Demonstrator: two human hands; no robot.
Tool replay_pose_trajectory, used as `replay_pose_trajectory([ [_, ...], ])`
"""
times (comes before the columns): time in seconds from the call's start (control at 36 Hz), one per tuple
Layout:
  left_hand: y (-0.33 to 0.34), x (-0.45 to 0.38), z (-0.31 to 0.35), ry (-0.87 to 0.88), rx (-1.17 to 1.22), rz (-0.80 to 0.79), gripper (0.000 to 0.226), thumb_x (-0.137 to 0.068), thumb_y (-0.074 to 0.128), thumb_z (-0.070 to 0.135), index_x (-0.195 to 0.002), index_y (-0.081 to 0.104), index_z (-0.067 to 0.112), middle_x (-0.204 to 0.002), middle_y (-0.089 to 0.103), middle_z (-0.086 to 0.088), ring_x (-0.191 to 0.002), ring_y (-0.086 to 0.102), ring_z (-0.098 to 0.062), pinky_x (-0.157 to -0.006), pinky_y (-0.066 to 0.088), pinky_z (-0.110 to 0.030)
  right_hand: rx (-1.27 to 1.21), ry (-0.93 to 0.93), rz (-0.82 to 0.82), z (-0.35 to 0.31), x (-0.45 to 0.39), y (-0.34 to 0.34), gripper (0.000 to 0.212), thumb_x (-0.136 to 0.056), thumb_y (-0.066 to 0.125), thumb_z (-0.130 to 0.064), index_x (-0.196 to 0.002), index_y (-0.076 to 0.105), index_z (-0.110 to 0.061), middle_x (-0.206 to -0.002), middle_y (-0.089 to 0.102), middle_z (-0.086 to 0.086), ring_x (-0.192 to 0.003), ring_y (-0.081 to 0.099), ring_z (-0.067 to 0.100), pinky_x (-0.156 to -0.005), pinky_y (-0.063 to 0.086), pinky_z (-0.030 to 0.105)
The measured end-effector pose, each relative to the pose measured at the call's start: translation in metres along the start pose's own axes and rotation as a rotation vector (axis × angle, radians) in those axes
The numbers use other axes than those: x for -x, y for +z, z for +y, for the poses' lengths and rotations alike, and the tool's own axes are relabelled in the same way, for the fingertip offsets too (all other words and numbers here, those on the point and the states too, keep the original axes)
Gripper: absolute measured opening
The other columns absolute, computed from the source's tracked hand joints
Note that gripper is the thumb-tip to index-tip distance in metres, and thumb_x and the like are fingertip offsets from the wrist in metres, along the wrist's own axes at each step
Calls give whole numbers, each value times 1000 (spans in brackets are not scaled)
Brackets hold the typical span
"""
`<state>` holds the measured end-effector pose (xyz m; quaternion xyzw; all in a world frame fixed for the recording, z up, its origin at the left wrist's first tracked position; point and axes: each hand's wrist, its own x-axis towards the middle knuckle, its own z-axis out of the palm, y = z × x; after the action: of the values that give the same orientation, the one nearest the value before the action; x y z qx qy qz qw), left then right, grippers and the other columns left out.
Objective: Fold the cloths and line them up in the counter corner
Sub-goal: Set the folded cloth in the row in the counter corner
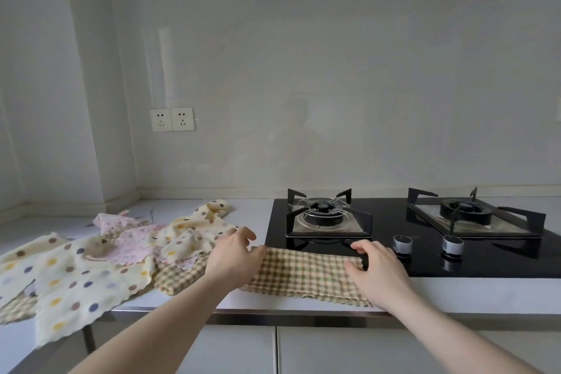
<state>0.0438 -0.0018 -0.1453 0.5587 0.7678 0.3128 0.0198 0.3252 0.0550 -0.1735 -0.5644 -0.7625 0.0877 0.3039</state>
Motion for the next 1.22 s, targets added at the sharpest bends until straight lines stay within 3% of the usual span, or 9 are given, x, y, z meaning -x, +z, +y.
replay_pose_trajectory([
  [0.14,21,-16,-13,-85,-11,-86,59,-88,47,68,-135,53,32,-136,53,3,-127,49,-21,-106,43,-43,179,71,-4,0,-7,11,43,-95,43,-57,-131,54,-37,-138,51,-13,-130,43,15,-107,32,35],
  [0.31,31,-18,-28,-86,112,-30,22,-88,58,58,-93,63,37,-99,68,15,-100,62,-14,-101,47,-42,55,102,-1,3,-11,9,13,-92,53,-47,-100,57,-38,-114,53,-17,-118,46,13,-101,33,36],
  [0.39,32,-18,-30,-53,168,-28,13,-90,62,50,-87,60,37,-91,67,16,-92,63,-12,-95,51,-40,-36,116,51,7,-16,8,3,-91,58,-38,-89,59,-35,-97,58,-21,-105,54,14,-96,39,36],
  [0.47,34,-18,-32,-34,262,-11,14,-91,64,47,-88,59,34,-90,68,15,-87,65,-10,-87,55,-38,-132,117,118,10,-19,10,3,-96,58,-33,-93,57,-32,-87,65,-15,-84,62,15,-82,50,36],
  [0.61,32,-17,-32,0,342,20,11,-92,66,41,-91,60,31,-87,70,12,-82,65,-9,-77,54,-33,-225,92,173,5,-25,11,8,-98,60,-29,-97,52,-28,-85,65,-15,-79,59,5,-60,43,30],
  [0.75,32,-18,-33,4,300,5,5,-96,60,41,-96,63,37,-89,68,17,-84,65,-5,-78,54,-30,-291,131,180,5,-30,11,12,-97,63,-29,-105,53,-28,-85,66,-18,-89,63,14,-69,51,34],
  [0.92,35,-19,-33,2,244,15,6,-96,58,39,-95,62,34,-92,68,16,-86,64,-8,-83,54,-32,-334,165,122,-3,-40,0,17,-97,63,-25,-111,54,-25,-87,67,-14,-87,62,10,-70,52,32],
  [1.03,32,-17,-32,0,264,13,8,-96,58,41,-97,62,34,-92,69,14,-85,64,-8,-79,53,-30,-353,152,120,-21,-49,-16,16,-94,66,-24,-109,58,-23,-84,69,-14,-88,61,10,-64,42,23],
  [1.22,29,-14,-34,-17,300,-4,12,-95,59,44,-99,64,34,-94,69,15,-87,65,-8,-79,54,-29,-507,153,41,-64,-55,-27,14,-88,70,-24,-100,63,-26,-88,74,-8,-87,62,2,-68,44,20],
])
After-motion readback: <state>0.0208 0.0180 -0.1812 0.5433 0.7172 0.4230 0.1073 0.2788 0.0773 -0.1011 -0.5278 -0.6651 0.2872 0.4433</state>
